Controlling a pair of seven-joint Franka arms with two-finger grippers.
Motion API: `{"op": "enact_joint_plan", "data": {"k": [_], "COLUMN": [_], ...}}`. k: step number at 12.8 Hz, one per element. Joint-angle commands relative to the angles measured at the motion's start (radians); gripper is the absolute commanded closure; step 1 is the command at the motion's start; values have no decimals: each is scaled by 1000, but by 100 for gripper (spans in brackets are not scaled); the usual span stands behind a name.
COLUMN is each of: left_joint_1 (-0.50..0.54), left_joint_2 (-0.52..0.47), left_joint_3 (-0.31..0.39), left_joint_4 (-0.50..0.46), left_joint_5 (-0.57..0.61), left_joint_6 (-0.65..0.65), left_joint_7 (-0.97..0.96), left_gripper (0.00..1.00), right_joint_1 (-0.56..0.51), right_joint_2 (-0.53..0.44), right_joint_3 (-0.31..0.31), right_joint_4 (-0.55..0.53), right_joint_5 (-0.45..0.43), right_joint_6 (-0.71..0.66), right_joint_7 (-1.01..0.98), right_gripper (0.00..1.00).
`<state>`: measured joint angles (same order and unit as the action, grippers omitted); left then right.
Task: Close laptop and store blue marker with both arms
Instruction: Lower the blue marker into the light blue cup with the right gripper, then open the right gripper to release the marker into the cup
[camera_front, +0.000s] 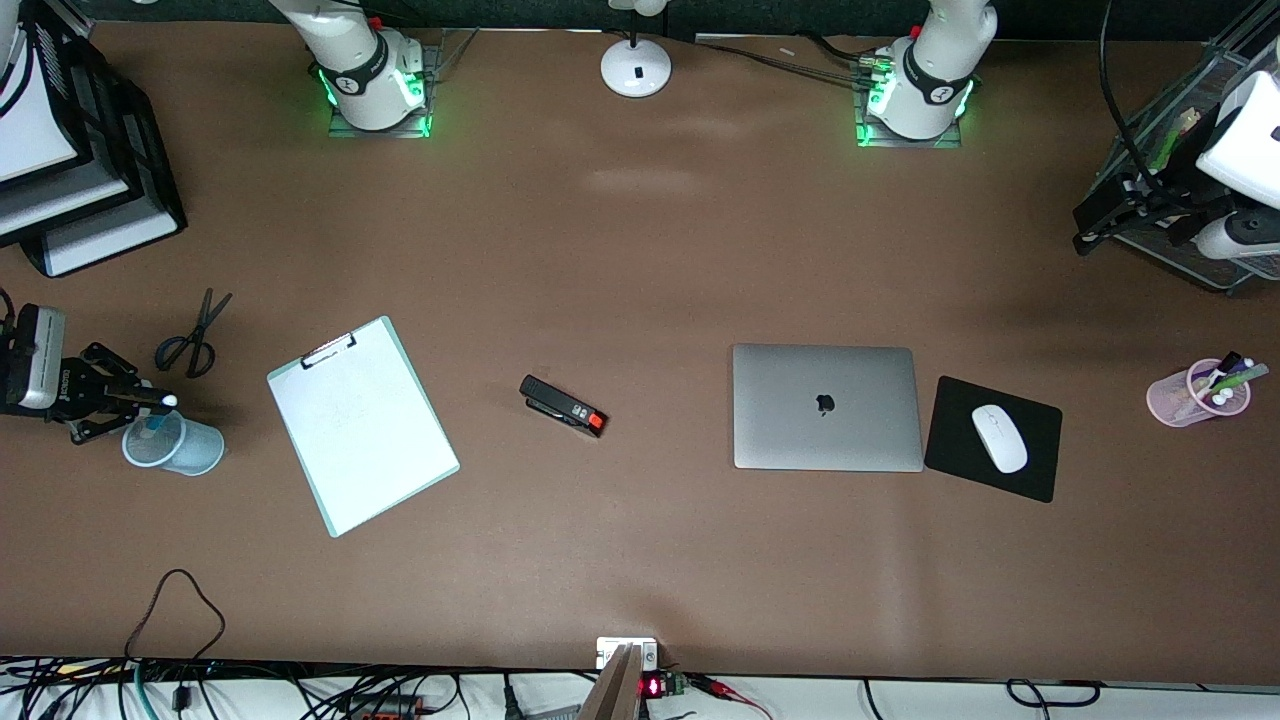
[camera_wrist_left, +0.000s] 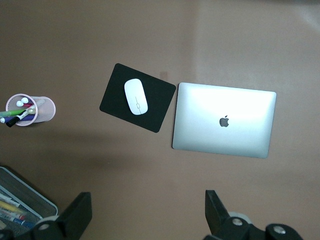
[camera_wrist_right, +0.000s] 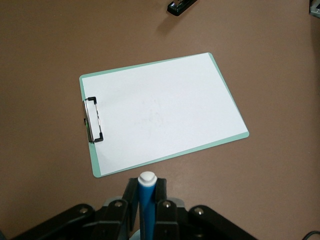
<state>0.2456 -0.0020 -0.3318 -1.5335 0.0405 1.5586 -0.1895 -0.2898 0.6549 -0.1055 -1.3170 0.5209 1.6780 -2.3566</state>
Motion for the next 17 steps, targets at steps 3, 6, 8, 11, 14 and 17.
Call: {"op": "enact_joint_plan", "data": {"k": [3,6,8,11,14,17], "left_joint_1": [-6,-8,-8,-11,-11,-101], "left_joint_2": [19,19,17,17,13,-10], "left_joint_3": [-16,-16,-16,-22,-18,67], "left_joint_4": [33,33,33,35,35,30], "left_joint_5": [-14,-8,-8,-4,-4,-5], "left_joint_6": [-55,-92,-94,-91,-89,-81], "left_joint_7": [24,27,31,45,55,70], "left_gripper": [0,0,0,0,0,0], "right_joint_1": [-44,-68,-75,-84,-97,-98], "right_joint_2": [28,57,66,83,92,100], "right_joint_3": [15,15,15,15,15,15], "right_joint_4": [-7,-2,-2,-1,-2,-2], "right_joint_5": [53,85,88,87,85,90], "right_joint_6": [-1,5,6,29,68,74], "right_joint_7": [-78,-115,-130,-141,-182,-161], "right_gripper": [100,100,100,100,100,39]}}
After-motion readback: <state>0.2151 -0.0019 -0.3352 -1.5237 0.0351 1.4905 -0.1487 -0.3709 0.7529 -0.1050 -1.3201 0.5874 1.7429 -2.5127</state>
